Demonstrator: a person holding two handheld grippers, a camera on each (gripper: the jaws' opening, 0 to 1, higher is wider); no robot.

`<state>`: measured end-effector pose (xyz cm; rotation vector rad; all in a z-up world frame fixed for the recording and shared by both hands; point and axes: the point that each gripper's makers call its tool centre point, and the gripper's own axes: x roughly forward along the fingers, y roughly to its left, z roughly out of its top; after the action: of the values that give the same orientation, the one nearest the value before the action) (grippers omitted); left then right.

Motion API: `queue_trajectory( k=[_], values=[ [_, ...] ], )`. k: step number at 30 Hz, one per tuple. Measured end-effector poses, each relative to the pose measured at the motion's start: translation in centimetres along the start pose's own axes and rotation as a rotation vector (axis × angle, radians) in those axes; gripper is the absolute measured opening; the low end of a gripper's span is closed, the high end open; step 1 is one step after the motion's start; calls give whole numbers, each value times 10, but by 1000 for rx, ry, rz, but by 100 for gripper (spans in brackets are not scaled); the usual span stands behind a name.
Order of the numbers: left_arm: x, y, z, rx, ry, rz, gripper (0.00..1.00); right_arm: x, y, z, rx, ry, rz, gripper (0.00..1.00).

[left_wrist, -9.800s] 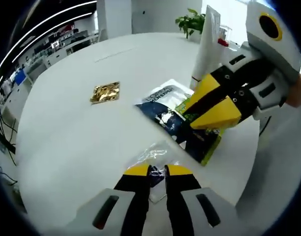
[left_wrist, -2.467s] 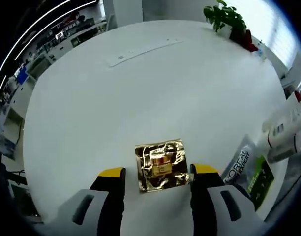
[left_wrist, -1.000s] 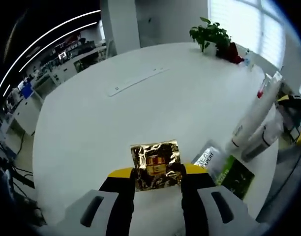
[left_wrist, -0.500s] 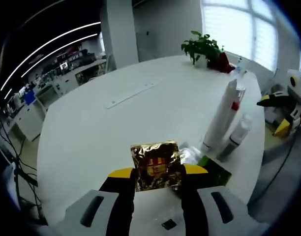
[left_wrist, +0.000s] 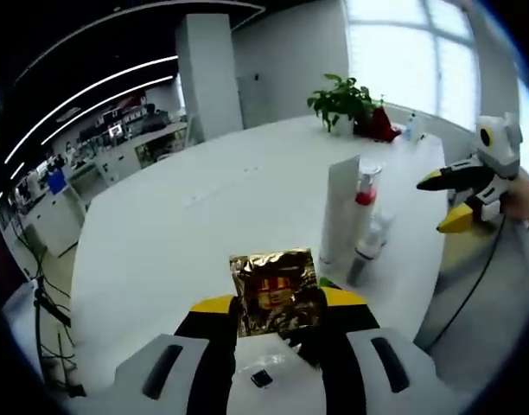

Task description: Arrange the skincare products in the storage area until every visible bottle or jar stands upright without overlapping.

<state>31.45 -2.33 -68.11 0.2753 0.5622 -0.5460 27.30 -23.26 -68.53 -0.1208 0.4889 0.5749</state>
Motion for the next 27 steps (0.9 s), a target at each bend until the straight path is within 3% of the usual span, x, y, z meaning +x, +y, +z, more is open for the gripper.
queue_trajectory(
  k=[7,10,18,22,27],
  values=[
    [-16,-23,7,68,-35,-6,38,8,40,21,105,-77,133,50],
    [-21,-33,9,79,-46,-17,38,13,54,33,193,-119,207,46],
    [-32,-53,12,131,-72,-13,39,23,94,49,340,-144,396,35],
    [-39,-61,16,144,-92,-8,39,30,106,52,425,-137,438,35],
    [-43,-66,17,172,-99,1,39,37,111,58,498,-152,482,25]
  ],
)
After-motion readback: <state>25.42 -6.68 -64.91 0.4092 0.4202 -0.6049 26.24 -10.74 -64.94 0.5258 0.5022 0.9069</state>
